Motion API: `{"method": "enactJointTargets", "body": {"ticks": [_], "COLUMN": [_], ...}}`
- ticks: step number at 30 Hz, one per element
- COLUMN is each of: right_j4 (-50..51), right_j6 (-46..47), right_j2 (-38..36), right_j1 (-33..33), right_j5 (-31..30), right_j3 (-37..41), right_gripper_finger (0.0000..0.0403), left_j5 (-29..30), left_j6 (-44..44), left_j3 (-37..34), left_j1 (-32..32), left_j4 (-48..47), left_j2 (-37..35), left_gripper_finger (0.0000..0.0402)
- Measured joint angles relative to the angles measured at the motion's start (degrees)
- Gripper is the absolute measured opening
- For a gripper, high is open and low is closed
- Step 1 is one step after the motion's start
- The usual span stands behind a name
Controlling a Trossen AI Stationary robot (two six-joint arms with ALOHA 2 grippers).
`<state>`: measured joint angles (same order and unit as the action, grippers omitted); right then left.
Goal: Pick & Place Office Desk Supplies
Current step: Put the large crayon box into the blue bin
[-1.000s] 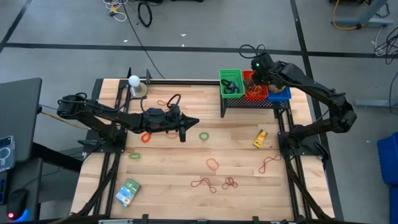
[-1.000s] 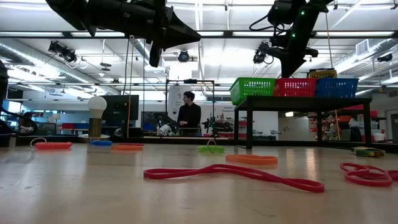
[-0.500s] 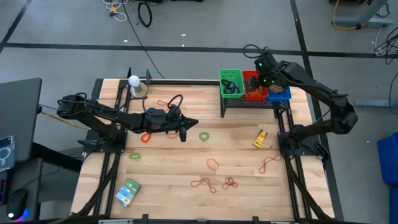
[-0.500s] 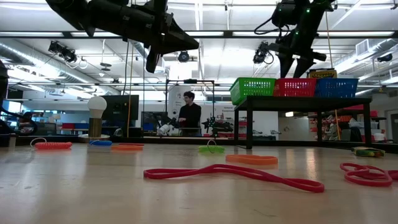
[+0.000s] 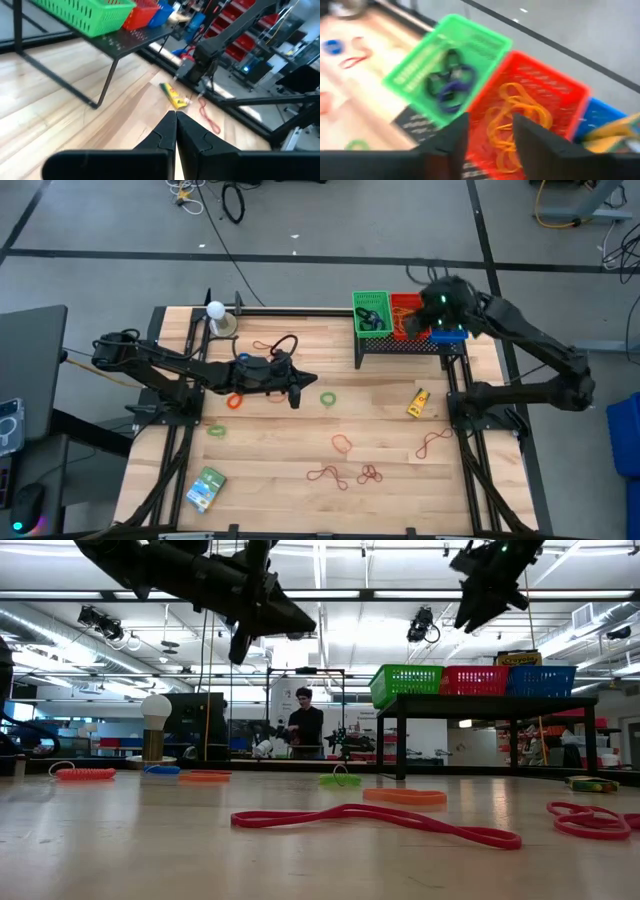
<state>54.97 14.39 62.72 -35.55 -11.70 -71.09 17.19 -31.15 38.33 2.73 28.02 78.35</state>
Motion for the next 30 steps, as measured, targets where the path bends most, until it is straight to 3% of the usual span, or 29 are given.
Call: {"method": "enactJointTargets", "body": {"ticks": [6,8,13,18,25,30], "right_j4": [-9.61,-14.11,-21.97,-25.46,-25.59,-25.65], "right_j6": [3.41,4.08,7.99,8.67,9.26,8.20], "right_j2": [-7.69,-9.46,-11.15,-10.97,-11.02,-11.02], "right_j1": [13.61,18.31,30.41,39.09,42.60,42.44], "right_j5": [-1.35,-2.13,-7.07,-10.48,-12.05,-12.07], "right_j3": [11.04,15.39,22.88,25.59,26.18,26.18], "right_gripper_finger": [0.0032,0.0009,0.0018,0.0005,0.0013,0.0015], "left_j5": [3.34,3.89,5.53,5.67,3.49,-1.22], "left_j6": [-0.94,-0.92,-1.33,-3.41,-10.50,-18.82], "left_j3": [0.00,0.26,3.31,8.73,12.81,13.42], "left_j1": [-0.23,-0.23,-0.93,-1.34,0.98,5.43], "left_j4": [-3.61,-5.77,-19.05,-33.32,-49.84,-58.00], "left_j2": [-0.39,-0.91,-3.27,-4.13,-4.20,-4.20], "left_gripper_finger": [0.0008,0.0008,0.0008,0.0008,0.0009,0.0040]}}
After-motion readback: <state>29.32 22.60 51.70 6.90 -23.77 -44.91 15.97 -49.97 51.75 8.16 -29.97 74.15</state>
